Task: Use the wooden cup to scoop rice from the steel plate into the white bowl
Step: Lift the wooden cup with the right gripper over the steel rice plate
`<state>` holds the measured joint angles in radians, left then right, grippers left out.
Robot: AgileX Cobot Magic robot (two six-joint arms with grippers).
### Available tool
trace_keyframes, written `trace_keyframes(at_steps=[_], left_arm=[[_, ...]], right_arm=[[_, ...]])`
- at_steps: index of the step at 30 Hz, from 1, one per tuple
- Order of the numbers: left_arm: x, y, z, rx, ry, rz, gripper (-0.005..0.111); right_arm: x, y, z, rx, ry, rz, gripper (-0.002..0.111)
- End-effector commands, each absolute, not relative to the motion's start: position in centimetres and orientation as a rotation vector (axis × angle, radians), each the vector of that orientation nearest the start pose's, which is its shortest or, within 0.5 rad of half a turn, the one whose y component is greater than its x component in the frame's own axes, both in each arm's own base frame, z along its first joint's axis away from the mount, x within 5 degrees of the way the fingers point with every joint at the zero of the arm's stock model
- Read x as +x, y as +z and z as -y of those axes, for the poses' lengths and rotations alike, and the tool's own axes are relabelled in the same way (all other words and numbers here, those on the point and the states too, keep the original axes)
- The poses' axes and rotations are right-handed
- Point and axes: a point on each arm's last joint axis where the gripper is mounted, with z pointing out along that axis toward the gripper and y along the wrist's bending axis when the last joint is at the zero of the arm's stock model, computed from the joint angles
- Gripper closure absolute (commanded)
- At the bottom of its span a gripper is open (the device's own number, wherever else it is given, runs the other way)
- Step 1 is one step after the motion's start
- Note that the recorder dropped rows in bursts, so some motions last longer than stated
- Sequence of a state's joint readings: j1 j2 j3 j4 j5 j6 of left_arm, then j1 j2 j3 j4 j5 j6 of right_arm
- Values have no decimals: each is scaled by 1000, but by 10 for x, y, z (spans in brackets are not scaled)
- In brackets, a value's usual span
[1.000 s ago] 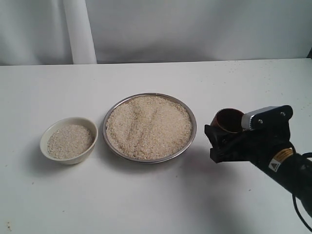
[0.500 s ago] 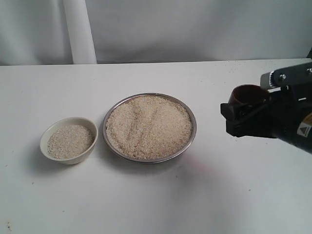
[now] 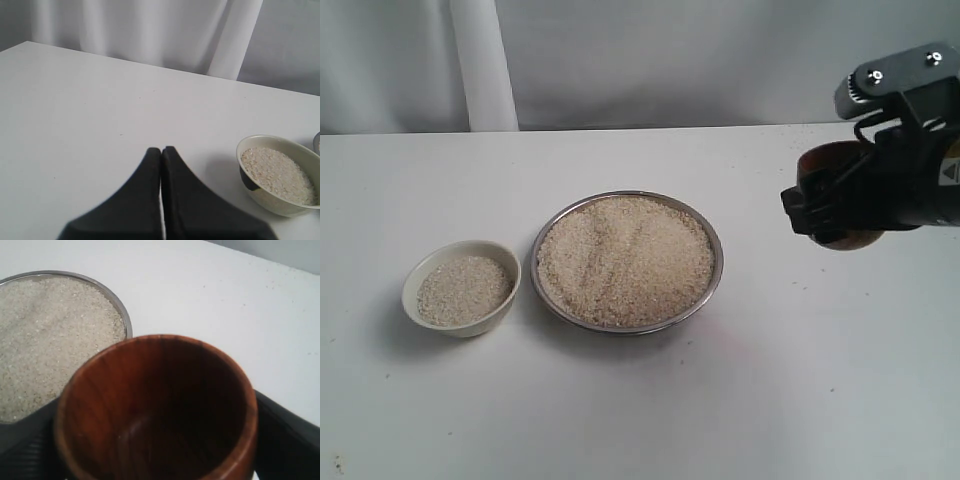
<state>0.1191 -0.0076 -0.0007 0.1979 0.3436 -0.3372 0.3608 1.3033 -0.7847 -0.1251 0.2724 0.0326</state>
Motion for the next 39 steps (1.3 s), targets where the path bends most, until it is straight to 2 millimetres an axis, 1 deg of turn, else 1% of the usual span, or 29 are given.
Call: trace_keyframes(at_steps=[1, 5, 8, 11, 13, 16, 18, 21, 23, 25, 27, 29, 31, 35, 39], left_arm=[[53, 183, -12, -293, 30, -1790, 107], [53, 183, -12, -293, 30, -1790, 107], [53, 183, -12, -293, 30, -1790, 107], [53, 183, -12, -293, 30, -1790, 107], [53, 183, -12, -293, 30, -1790, 107], [53, 183, -12, -293, 30, -1790, 107], [53, 183, -12, -293, 30, -1790, 107], [53, 183, -12, -293, 30, -1790, 107], [53, 183, -12, -293, 30, -1790, 107], [53, 183, -12, -293, 30, -1790, 107], [53, 183, -12, -293, 30, -1790, 107], [53, 183, -12, -293, 30, -1790, 107], [53, 183, -12, -293, 30, -1790, 107], [53, 183, -12, -293, 30, -1790, 107], [53, 183, -12, -293, 30, -1790, 107]], right_arm=[[252, 287, -109, -760, -11, -2129, 108], [253, 311, -126, -951, -129, -1983, 108], [254, 321, -138, -1079, -213, -1866, 108], [257, 323, -153, -1216, -290, -1773, 108], [262, 321, -164, -1300, -349, -1721, 108], [271, 312, -181, -1434, -472, -1675, 108], [278, 306, -192, -1522, -590, -1660, 108], [289, 299, -209, -1612, -768, -1649, 108], [295, 295, -221, -1651, -843, -1623, 108], [300, 291, -234, -1675, -877, -1592, 108], [303, 282, -248, -1705, -884, -1565, 108], [308, 272, -257, -1726, -894, -1554, 108], [314, 262, -261, -1737, -927, -1543, 108], [326, 239, -265, -1728, -1065, -1515, 108], [335, 217, -267, -1764, -1188, -1469, 108]])
